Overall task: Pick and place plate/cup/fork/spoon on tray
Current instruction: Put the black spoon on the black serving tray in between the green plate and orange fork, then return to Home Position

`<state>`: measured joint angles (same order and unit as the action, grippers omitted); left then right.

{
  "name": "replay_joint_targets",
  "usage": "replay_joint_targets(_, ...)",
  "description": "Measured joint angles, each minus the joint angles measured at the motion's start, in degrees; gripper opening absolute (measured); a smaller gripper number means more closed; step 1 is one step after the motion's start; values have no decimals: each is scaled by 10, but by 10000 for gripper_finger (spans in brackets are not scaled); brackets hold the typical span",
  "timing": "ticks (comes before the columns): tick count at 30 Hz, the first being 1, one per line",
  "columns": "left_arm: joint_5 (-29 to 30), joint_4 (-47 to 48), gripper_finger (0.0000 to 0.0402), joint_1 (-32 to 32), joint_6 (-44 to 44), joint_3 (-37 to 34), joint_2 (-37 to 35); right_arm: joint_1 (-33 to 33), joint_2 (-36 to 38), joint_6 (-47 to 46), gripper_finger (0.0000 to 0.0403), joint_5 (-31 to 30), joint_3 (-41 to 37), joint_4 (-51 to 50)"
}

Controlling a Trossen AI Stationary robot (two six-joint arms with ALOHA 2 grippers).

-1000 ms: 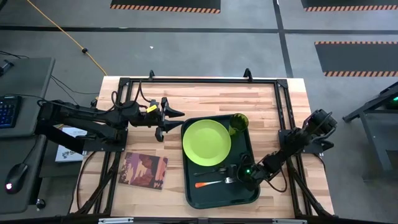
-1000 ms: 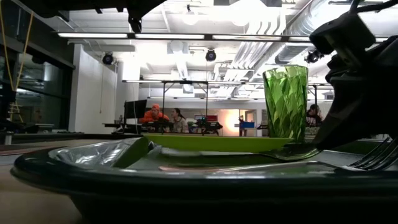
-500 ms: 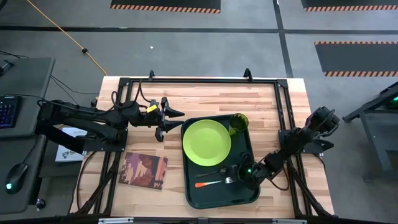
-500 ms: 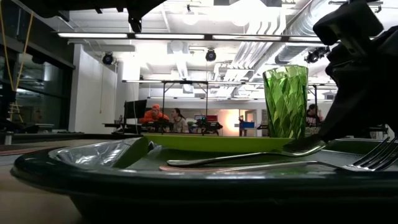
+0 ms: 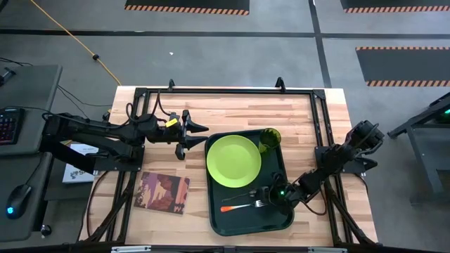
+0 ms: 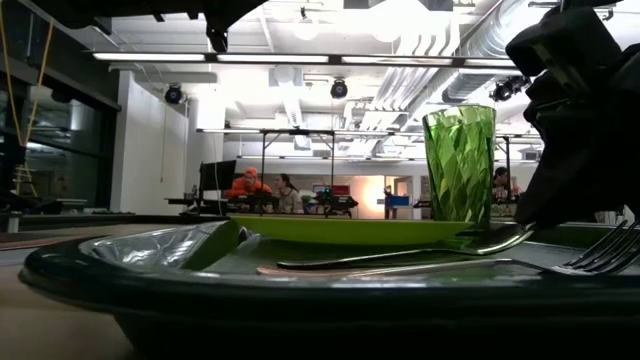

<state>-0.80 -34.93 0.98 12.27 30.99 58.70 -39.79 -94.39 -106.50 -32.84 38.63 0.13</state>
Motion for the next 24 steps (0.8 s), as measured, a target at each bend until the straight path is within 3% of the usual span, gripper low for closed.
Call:
replay_joint_targets(12,0,0,161,0,0,0,0,0,22,58,143,17,0,-25)
replay_joint_targets(24,0,1,161,0,0,0,0,0,181,208,158,36,0,-188)
